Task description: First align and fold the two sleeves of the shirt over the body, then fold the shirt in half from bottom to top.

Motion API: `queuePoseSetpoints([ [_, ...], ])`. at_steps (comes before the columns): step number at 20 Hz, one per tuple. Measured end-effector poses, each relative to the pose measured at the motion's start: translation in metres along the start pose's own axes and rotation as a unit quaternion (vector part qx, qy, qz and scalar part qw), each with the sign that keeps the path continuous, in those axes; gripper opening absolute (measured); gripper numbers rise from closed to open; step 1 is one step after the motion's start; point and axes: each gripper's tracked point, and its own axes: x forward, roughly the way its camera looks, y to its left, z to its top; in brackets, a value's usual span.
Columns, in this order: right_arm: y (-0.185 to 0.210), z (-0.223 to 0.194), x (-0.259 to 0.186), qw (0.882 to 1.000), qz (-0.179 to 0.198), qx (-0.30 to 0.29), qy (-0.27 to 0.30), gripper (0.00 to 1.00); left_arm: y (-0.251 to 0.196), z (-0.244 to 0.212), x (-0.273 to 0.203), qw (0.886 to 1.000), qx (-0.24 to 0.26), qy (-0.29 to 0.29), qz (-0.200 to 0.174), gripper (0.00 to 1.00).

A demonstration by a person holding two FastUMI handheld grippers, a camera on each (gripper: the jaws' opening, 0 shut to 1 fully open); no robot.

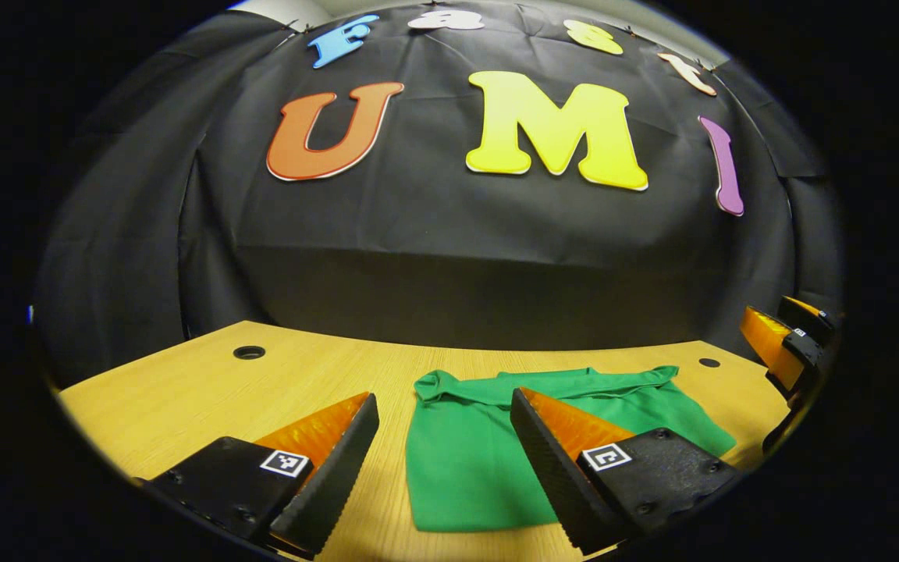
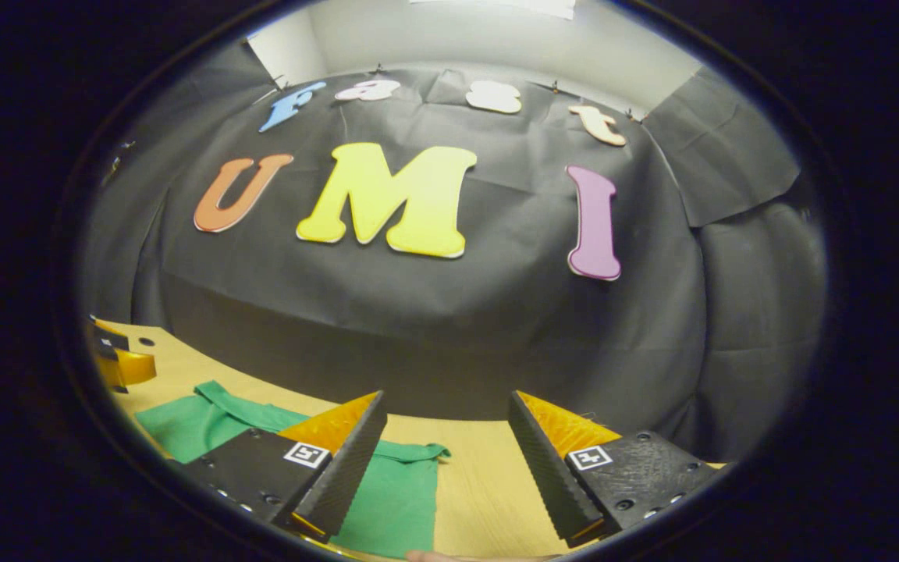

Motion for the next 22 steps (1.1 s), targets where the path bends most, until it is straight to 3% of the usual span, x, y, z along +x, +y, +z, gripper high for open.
queuePoseSetpoints([
  [4,-0.005,0.002,-0.063,1.0,0.013,0.012,0.011,0.96,-0.001,-0.029,-0.062,0.999,0.002,0.037,0.014,1.0],
  [6,-0.007,0.01,-0.103,0.999,0.03,0.006,0.014,0.97,-0.001,-0.02,-0.098,0.999,0.018,0.024,0.021,1.0],
  [10,-0.042,0.038,-0.179,1.0,0.014,-0.017,0.017,0.96,-0.012,0.017,-0.178,0.998,0.053,0.016,0.037,1.0],
  [14,-0.071,0.063,-0.253,0.998,0.017,-0.008,0.067,0.95,-0.046,0.056,-0.244,0.998,0.057,-0.001,0.014,1.0],
  [17,-0.077,0.098,-0.285,0.999,0.035,-0.011,0.041,0.96,-0.072,0.07,-0.269,0.999,0.045,-0.01,-0.008,1.0],
  [22,-0.068,0.106,-0.302,0.998,0.05,-0.008,0.037,0.94,-0.107,0.062,-0.281,0.995,0.089,-0.007,-0.049,1.0],
])
